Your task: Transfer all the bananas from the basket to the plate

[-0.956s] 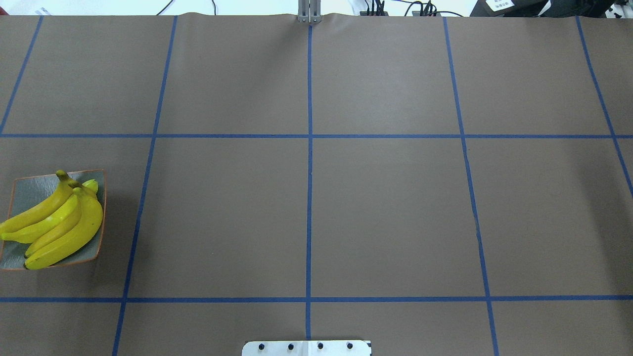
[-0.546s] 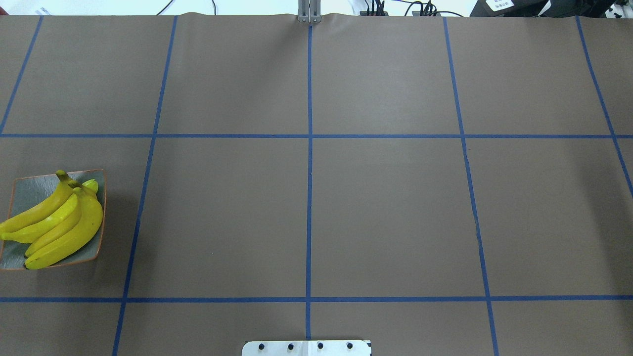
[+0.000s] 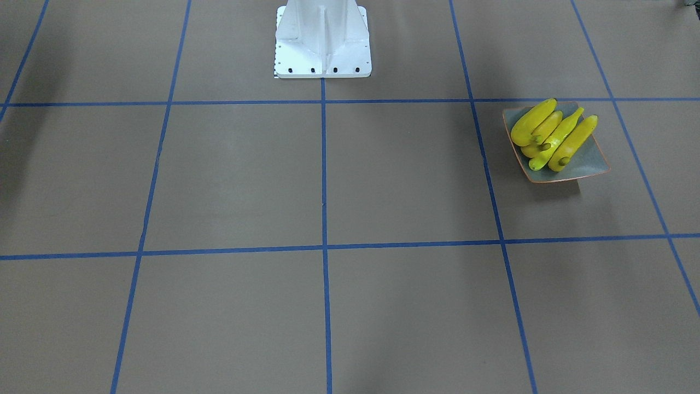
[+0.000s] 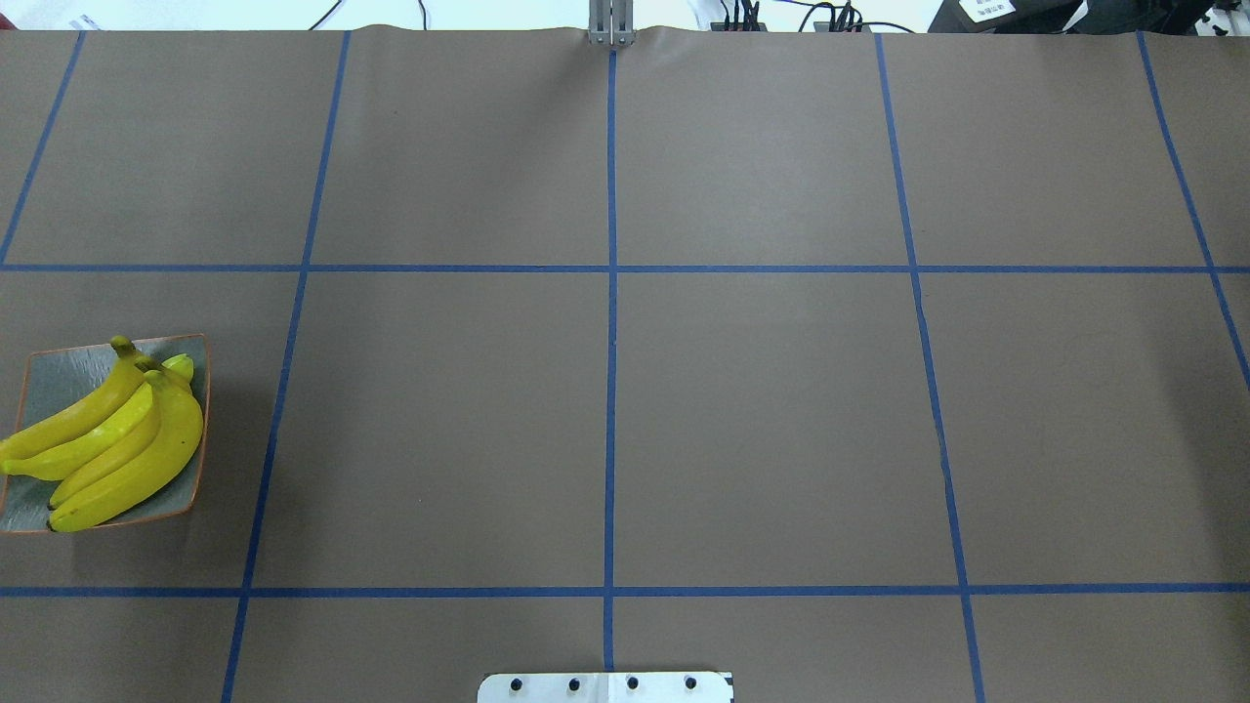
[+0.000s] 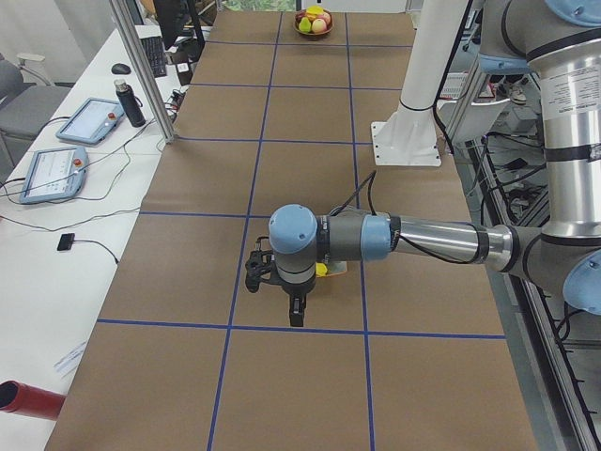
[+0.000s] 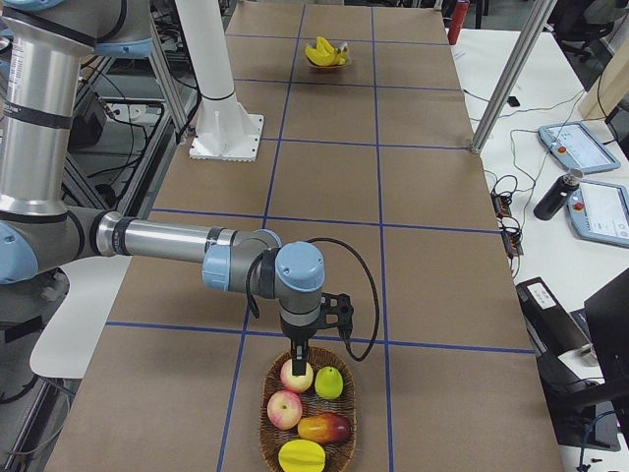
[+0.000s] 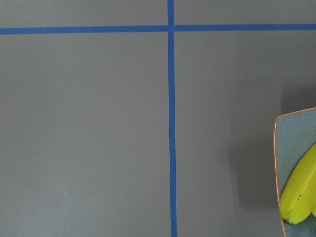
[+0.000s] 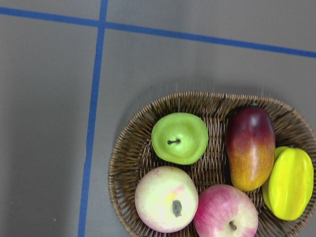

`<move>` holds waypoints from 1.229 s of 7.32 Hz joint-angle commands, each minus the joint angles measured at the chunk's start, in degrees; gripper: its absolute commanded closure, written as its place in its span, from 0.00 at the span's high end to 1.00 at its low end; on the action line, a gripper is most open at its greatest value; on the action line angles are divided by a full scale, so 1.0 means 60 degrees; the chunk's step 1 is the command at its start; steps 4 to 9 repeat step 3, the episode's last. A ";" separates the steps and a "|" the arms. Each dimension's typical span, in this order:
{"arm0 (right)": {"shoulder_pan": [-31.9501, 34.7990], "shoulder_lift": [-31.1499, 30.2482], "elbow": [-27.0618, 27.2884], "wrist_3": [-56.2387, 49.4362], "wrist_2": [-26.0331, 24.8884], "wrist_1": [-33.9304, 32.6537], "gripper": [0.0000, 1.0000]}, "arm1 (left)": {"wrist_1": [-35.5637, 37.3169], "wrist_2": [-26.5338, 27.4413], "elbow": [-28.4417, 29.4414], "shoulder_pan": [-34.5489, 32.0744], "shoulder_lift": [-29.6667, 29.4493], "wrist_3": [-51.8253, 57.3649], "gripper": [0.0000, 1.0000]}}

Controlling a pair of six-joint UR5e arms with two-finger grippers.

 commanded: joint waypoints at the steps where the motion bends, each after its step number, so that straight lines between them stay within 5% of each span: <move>1: 0.0006 -0.0051 0.0049 0.0007 0.0012 0.0001 1.00 | -0.0004 0.0086 -0.0104 0.0009 -0.0023 0.0033 1.00; 9: 0.0006 -0.0036 0.0166 0.0022 0.0027 0.0001 1.00 | -0.0018 0.0071 -0.0048 0.0023 0.0035 0.0077 1.00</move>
